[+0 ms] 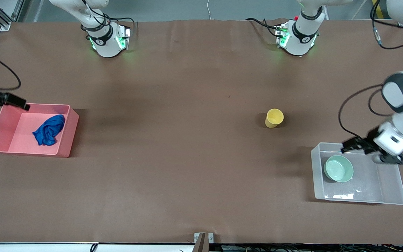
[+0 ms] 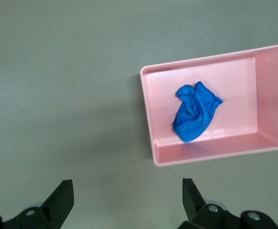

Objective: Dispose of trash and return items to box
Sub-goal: 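Open both grippers and raise them from the bins, then reach the left gripper to the yellow cup and grasp it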

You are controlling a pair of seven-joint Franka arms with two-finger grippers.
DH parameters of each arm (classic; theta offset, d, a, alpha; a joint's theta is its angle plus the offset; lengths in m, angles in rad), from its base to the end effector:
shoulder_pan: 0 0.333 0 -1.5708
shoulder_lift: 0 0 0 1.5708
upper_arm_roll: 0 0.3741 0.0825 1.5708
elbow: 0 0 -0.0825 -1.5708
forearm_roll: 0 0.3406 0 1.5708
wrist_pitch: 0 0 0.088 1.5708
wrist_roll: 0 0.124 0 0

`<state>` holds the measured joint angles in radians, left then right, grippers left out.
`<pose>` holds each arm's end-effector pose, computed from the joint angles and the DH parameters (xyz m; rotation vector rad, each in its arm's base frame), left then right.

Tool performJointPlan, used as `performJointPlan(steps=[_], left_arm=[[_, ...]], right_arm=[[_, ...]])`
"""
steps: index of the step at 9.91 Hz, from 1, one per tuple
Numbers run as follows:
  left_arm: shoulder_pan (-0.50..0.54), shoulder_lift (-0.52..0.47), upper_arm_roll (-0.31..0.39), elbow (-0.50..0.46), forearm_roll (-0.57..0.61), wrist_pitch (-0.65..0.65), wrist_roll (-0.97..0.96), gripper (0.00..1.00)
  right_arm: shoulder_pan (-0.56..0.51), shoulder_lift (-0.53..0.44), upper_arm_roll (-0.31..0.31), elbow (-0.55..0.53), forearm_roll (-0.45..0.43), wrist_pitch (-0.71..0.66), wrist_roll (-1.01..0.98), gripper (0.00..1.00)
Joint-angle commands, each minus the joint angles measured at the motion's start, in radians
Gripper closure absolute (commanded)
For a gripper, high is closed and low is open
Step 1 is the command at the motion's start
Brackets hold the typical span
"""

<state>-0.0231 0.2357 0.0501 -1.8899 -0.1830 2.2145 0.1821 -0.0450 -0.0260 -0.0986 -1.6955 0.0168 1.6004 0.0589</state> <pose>0.5996 0.0055 0.4532 3.0071 -0.0805 0.1560 0.4941 -0.0701 0.6278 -3.1014 0.3166 0.1066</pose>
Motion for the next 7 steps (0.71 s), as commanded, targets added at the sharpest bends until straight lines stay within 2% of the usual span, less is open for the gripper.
performJointPlan(steps=[1,3,4,6,7], left_arm=[[0.006,-0.143,-0.125,-0.275,0.127,0.031,-0.121,0.0],[0.009,-0.131,-0.228,-0.359,0.14,0.06,-0.177,0.0],[0.008,-0.118,-0.258,-0.408,0.14,0.141,-0.208,0.01],[0.003,-0.049,-0.324,-0.433,0.14,0.233,-0.277,0.02],[0.002,-0.008,-0.34,-0.434,0.14,0.237,-0.283,0.08]], right_arm=[[-0.009,0.009,0.005,0.187,-0.012,-0.117,0.01,0.0],[-0.013,0.015,0.002,0.244,-0.005,-0.152,0.007,0.0],[-0.012,0.017,0.002,0.246,-0.001,-0.151,0.012,0.0],[-0.009,0.017,0.004,0.244,0.0,-0.154,0.009,0.0],[-0.006,0.017,0.004,0.244,0.0,-0.155,0.009,0.0]])
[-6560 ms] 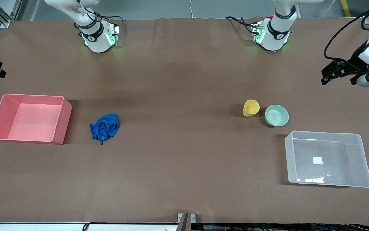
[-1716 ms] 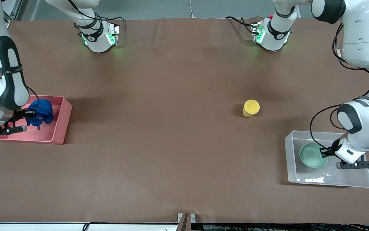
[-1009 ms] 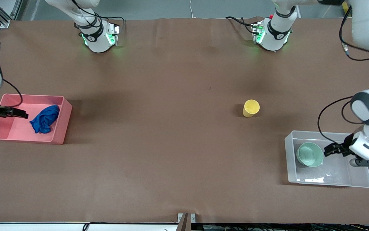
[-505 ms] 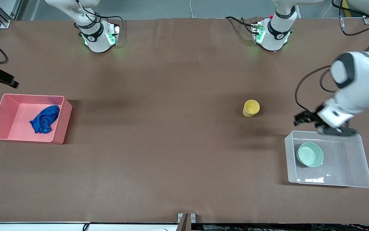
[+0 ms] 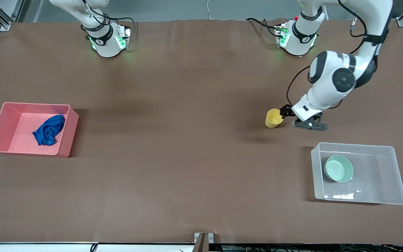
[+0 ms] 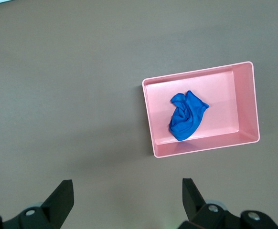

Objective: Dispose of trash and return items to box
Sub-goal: 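Reach the left gripper to the yellow cup and grasp it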

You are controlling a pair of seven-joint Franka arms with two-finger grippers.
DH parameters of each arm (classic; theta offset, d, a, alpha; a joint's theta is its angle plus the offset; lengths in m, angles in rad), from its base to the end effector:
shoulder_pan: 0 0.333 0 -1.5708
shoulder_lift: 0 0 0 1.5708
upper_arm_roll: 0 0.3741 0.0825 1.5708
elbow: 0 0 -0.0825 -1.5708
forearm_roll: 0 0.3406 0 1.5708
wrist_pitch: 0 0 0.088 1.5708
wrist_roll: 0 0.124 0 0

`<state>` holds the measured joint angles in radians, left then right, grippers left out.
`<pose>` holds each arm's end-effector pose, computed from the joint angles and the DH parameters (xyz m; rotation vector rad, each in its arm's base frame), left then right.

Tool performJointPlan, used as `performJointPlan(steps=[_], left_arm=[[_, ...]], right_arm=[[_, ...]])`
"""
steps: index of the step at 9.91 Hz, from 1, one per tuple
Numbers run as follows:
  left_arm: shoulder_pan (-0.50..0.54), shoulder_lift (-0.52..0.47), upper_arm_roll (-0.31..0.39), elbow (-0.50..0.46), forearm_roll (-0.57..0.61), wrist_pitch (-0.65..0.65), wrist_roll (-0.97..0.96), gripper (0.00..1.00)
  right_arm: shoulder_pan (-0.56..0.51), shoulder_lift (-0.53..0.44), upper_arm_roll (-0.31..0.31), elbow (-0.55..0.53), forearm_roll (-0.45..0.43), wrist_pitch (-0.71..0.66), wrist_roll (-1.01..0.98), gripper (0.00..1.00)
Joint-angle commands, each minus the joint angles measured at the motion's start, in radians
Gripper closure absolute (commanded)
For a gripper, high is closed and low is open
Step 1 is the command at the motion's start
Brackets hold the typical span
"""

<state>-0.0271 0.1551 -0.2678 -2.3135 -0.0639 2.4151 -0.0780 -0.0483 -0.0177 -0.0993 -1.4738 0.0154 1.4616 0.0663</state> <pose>0.4762 -0.1435 0.3492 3.0578 -0.2544 -0.0972 0.4883 -0.0712 0.7059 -3.1072 0.3309 -0.0095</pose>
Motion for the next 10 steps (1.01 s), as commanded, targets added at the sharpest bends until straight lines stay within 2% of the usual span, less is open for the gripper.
performJointPlan(steps=[1,2,3,4,5,8,10], left_arm=[[0.006,0.105,-0.025,-0.01,0.022,0.047,-0.023,0.3],[0.006,0.13,-0.025,-0.01,0.022,0.074,-0.023,0.58],[0.007,0.152,-0.024,-0.009,0.022,0.087,-0.023,0.82],[0.012,0.156,-0.024,-0.006,0.022,0.1,-0.022,0.97],[0.015,0.149,-0.024,0.002,0.022,0.102,-0.016,1.0],[0.022,0.089,-0.005,0.058,0.022,0.064,0.014,1.0],[0.026,0.09,0.056,0.202,0.024,-0.064,0.052,1.0]], right_arm=[[-0.002,0.009,0.004,0.024,-0.002,-0.017,0.0,0.0],[-0.002,0.009,0.004,0.024,-0.002,-0.017,-0.019,0.0],[-0.002,0.009,0.004,0.024,-0.003,-0.017,-0.052,0.0],[-0.002,0.009,0.004,0.024,-0.003,-0.017,-0.054,0.0],[-0.002,0.009,0.006,0.024,-0.003,-0.017,-0.054,0.0],[-0.002,0.009,0.006,0.024,-0.003,-0.017,-0.054,0.0],[-0.001,0.009,0.006,0.024,-0.003,-0.017,-0.056,0.0]])
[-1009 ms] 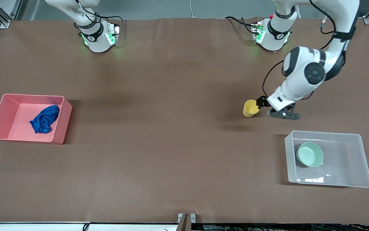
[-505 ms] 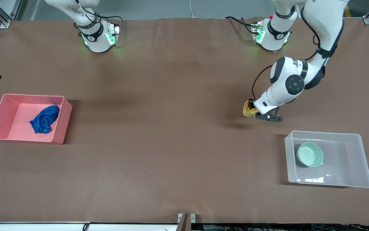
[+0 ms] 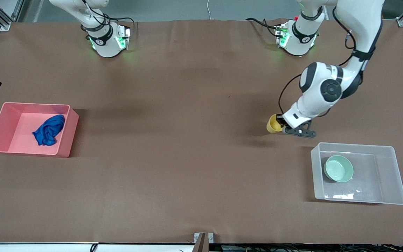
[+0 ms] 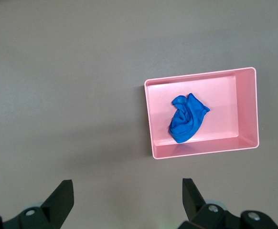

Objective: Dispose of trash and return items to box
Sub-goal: 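Carry the yellow cup with the left gripper and set it in the bowl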

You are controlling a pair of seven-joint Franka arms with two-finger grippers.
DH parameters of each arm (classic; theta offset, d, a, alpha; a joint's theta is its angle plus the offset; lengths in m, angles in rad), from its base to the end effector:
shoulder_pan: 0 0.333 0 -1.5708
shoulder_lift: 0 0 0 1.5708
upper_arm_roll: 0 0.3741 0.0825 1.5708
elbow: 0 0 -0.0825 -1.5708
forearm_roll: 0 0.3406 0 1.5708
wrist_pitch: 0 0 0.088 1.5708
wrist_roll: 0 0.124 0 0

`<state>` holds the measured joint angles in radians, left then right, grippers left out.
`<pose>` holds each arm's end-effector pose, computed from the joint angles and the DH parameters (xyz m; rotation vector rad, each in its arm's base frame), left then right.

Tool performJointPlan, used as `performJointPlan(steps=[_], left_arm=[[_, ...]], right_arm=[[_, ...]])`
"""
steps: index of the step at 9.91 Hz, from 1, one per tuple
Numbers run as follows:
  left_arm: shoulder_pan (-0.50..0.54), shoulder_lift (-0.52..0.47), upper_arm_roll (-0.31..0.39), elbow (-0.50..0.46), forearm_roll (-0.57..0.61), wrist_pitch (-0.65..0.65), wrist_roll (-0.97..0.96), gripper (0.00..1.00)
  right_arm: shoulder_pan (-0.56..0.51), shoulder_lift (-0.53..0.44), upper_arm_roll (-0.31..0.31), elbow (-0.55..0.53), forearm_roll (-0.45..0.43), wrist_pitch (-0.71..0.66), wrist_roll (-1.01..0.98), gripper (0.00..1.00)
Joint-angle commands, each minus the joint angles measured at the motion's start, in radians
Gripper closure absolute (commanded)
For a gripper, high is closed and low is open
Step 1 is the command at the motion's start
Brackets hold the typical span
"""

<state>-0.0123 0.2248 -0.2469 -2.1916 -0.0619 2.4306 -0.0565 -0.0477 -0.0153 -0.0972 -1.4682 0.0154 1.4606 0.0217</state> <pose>0.5240 -0.1350 0.3600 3.0358 -0.2276 0.0070 0.4893 -0.0699 0.7070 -3.1147 0.2573 -0.0135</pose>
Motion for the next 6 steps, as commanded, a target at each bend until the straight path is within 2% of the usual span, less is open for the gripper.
performJointPlan(steps=[1,4,6], left_arm=[[0.011,0.037,0.085,0.166,0.02,-0.131,0.067,1.0],[0.011,0.126,0.234,0.366,0.01,-0.139,0.09,1.0],[0.031,0.238,0.293,0.491,-0.007,-0.139,0.188,1.0]], right_arm=[[-0.001,0.006,0.004,0.019,-0.003,-0.016,-0.011,0.0],[-0.003,0.005,0.004,0.017,-0.002,-0.017,-0.013,0.0],[-0.003,0.006,0.004,0.017,-0.002,-0.016,-0.011,0.0]])
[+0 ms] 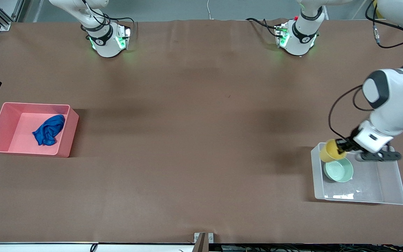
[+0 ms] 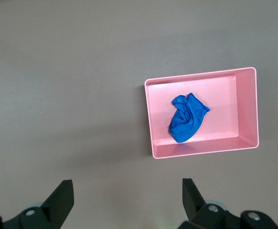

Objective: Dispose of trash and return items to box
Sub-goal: 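Carry the yellow cup with the left gripper and set it in the bowl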

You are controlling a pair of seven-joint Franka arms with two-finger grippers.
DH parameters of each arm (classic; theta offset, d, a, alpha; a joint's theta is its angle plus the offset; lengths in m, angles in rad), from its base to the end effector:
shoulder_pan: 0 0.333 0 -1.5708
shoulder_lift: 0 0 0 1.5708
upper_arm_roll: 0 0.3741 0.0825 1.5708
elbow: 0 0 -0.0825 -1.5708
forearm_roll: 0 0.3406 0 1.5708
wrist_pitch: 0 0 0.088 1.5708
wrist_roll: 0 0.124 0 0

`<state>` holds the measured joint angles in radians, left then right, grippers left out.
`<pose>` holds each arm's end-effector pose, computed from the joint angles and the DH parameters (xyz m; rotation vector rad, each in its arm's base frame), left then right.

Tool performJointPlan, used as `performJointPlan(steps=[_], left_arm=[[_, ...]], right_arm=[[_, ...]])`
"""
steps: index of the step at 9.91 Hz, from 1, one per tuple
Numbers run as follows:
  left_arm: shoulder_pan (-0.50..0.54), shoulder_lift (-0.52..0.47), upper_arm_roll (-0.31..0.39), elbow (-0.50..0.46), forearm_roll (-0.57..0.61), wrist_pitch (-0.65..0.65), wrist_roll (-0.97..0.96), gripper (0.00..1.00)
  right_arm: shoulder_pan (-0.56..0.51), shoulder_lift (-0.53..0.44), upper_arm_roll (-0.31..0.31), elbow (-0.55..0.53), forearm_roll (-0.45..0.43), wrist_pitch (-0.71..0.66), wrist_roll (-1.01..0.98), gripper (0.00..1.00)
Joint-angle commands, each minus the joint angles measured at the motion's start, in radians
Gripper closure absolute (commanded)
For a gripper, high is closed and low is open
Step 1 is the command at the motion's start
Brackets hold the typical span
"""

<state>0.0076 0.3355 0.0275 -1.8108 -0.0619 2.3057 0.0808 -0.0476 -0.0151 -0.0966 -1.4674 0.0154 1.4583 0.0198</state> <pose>0.6380 0.0185 0.4346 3.1005 -0.0157 0.2512 0.4892 -0.0695 0.7070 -3.1149 0.2532 -0.0109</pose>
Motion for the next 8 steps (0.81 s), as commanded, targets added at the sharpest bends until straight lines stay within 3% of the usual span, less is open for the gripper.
performJointPlan(steps=[1,3,8], left_arm=[[0.012,0.189,0.043,0.164,-0.028,-0.014,0.095,1.0],[0.014,0.273,0.086,0.195,-0.079,-0.003,0.161,1.0],[0.035,0.335,0.095,0.183,-0.093,0.009,0.174,0.94]], right_arm=[[-0.003,0.006,0.003,0.016,-0.002,-0.015,-0.009,0.0],[-0.005,0.006,0.003,0.016,-0.002,-0.015,-0.009,0.0],[-0.005,0.006,0.003,0.015,0.0,-0.013,-0.008,0.0]])
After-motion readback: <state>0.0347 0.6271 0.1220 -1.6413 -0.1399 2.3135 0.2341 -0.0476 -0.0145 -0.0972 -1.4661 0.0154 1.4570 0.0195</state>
